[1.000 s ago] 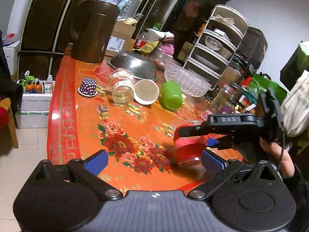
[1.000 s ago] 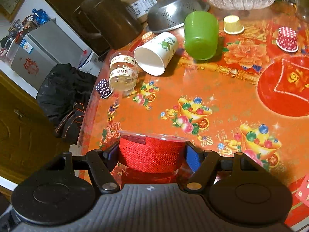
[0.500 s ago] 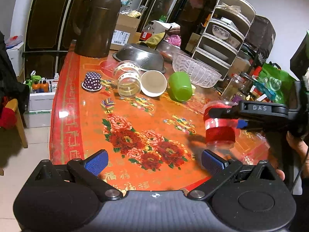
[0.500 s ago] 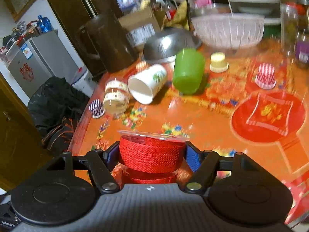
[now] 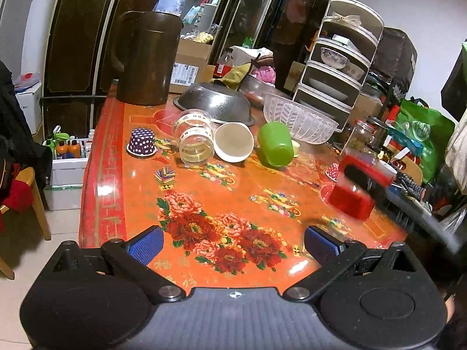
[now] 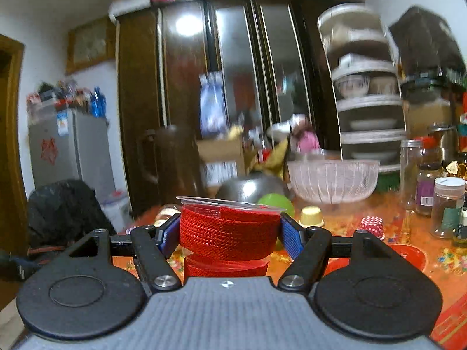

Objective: Flip cup upright
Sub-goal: 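Rotate the held cup with the right tool until its rim faces up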

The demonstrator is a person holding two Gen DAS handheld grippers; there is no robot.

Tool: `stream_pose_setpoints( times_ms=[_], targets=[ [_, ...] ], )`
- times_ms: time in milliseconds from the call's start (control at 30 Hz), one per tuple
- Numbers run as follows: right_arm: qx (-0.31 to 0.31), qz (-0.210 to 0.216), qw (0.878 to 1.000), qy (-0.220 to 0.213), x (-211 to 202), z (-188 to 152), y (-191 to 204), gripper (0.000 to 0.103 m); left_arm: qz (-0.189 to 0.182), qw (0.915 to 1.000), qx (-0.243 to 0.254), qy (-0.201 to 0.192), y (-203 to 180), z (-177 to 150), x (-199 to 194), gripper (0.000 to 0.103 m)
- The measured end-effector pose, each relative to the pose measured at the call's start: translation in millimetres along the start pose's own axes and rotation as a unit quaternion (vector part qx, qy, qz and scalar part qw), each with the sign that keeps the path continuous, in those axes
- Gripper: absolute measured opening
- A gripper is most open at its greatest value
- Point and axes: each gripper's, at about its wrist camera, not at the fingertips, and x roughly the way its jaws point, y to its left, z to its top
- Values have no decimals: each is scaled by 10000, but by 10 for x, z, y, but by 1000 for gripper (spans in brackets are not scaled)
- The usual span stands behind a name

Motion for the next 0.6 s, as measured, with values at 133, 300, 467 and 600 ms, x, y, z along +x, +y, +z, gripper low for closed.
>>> stream_pose_setpoints(
  times_ms=[133,300,467,600],
  targets=[
    [-399,-127,9982,-438,-133,-312,100,71,-41,10000,34,-22,-39,-16,20,103],
    [-695,-201,9940,-817,-243,-443,268,70,-151,9999,20,44,-82,-50,81,103],
    [-867,-128,9934,-745,-216,-474,319,70,-188,9998,-10,36,-92,-89,79,103],
    [-944,-65,9926,-759,-216,-575,373,70,-166,9999,-25,14,-74,-105,60,103]
  ],
)
